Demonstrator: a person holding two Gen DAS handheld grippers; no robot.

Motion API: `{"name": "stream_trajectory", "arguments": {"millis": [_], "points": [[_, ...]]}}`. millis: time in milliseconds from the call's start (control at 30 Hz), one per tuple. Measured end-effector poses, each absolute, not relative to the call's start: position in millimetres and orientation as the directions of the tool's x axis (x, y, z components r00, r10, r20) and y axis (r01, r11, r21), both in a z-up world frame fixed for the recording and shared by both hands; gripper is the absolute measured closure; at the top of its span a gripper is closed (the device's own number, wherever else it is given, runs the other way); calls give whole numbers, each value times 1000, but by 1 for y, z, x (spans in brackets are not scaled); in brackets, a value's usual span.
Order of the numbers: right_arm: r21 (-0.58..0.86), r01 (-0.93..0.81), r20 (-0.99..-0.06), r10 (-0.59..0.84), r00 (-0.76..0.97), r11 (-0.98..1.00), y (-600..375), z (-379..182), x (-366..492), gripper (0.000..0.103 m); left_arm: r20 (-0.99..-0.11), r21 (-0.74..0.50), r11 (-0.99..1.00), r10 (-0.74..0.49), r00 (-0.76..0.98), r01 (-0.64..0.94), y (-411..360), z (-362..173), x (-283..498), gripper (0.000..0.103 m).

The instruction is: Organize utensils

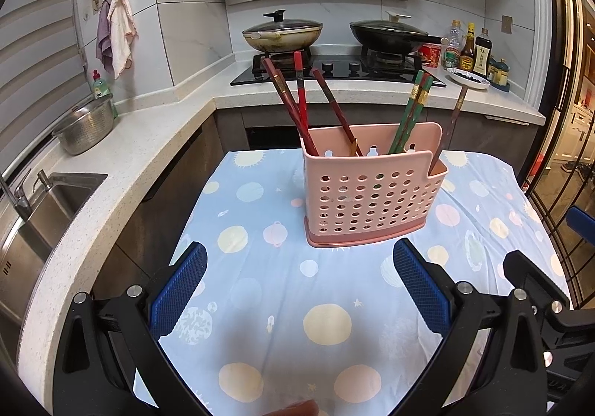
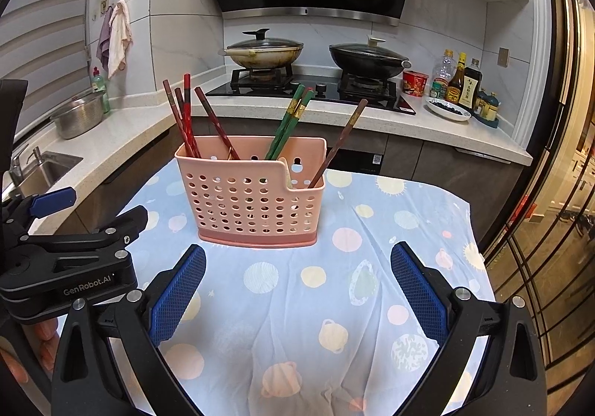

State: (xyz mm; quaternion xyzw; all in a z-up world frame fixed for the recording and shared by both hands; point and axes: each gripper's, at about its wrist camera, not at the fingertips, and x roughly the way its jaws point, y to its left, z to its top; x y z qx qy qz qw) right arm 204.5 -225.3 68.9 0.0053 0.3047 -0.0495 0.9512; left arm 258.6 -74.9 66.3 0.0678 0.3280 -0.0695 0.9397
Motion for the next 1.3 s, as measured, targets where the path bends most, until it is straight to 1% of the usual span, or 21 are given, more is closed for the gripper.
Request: {"name": "stream_trajectory", "arguments": {"millis": [1300], "points": [[17, 139, -597, -102, 796, 990, -238, 58, 182, 7, -621, 93, 980, -82, 780, 177, -77, 59, 236, 7]]}}
